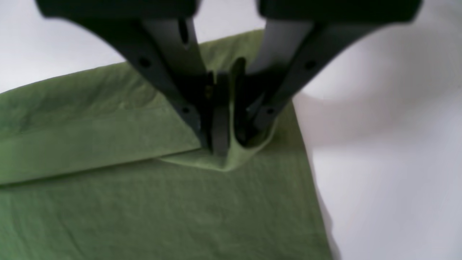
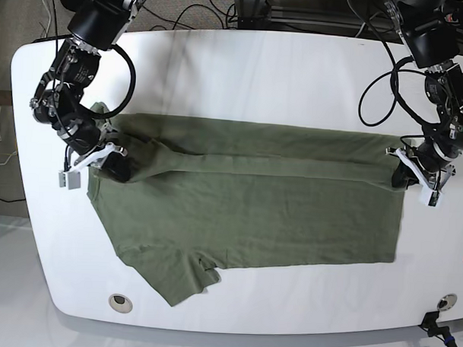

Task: Fold the T-shirt properly
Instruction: 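Lift both corners and fold the edge strip over onto the shirt, then open both grippers to release the folded strip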

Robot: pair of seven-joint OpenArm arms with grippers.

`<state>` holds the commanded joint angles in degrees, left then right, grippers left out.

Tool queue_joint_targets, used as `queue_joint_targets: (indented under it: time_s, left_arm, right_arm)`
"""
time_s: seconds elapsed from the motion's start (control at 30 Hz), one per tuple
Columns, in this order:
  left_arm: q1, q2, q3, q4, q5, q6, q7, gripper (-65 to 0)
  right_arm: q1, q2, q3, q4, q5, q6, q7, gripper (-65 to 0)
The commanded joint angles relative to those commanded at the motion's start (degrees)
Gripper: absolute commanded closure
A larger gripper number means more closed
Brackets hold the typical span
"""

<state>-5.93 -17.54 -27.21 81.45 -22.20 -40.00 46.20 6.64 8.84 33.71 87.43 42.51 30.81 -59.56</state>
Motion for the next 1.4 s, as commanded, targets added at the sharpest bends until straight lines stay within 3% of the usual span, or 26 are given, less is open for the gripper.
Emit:
queue_joint_targets:
  time_s: [0.03, 0.13, 0.23, 0.37, 0.5, 0.63, 0.77, 0.97, 1.1, 1.4]
  left_arm:
    - [0.00, 0.00, 0.00, 0.00, 0.44, 0.00, 0.00, 0.0]
    - [0.00, 0.00, 0.00, 0.00, 2.73, 0.00, 0.00, -22.3]
    - [0.00, 0.00, 0.09, 0.00, 6.15, 0.00, 0.00, -37.4]
    - [0.00, -0.44, 1.67, 0.18, 8.70, 0.00, -0.09, -44.5]
    - [0.26, -2.55, 2.20, 0.26, 8.62, 0.00, -1.05, -45.7]
    - [3.52, -3.34, 2.20, 3.87, 8.79, 0.00, -6.51, -45.6]
    - [8.44, -3.16, 2.20, 8.44, 8.79, 0.00, -11.69, -45.4]
    - [14.86, -2.99, 2.11, 11.78, 8.79, 0.00, -19.78, -45.4]
    - [17.93, -2.99, 2.02, 11.87, 8.79, 0.00, -24.62, -45.4]
    - [20.31, -2.90, 1.85, 11.78, 8.79, 0.00, -27.60, -45.4]
  right_arm:
    - [0.00, -0.09, 0.00, 0.00, -1.41, 0.00, 0.09, 0.0]
    - [0.00, -0.09, 0.00, 0.00, -6.86, 0.00, 0.18, -0.8]
    - [0.18, 0.09, 0.00, 0.09, -12.84, 0.35, 0.26, -18.9]
    - [0.26, 3.08, -2.81, 0.35, -19.34, 0.44, 0.53, -36.6]
    - [-1.32, 6.33, -6.77, 1.58, -20.31, 0.35, 2.46, -41.0]
    - [-5.10, 9.05, -9.58, 6.59, -20.40, 0.35, 3.60, -41.0]
    - [-9.49, 10.90, -10.02, 7.91, -20.84, 0.09, 8.18, -41.0]
    - [-14.68, 10.64, -9.67, 8.09, -30.59, 0.44, 17.32, -41.0]
    - [-17.41, 10.73, -9.41, 8.00, -31.21, 0.18, 22.24, -41.0]
    - [-18.11, 10.55, -3.52, 5.80, -30.77, 0.44, 23.03, -41.0]
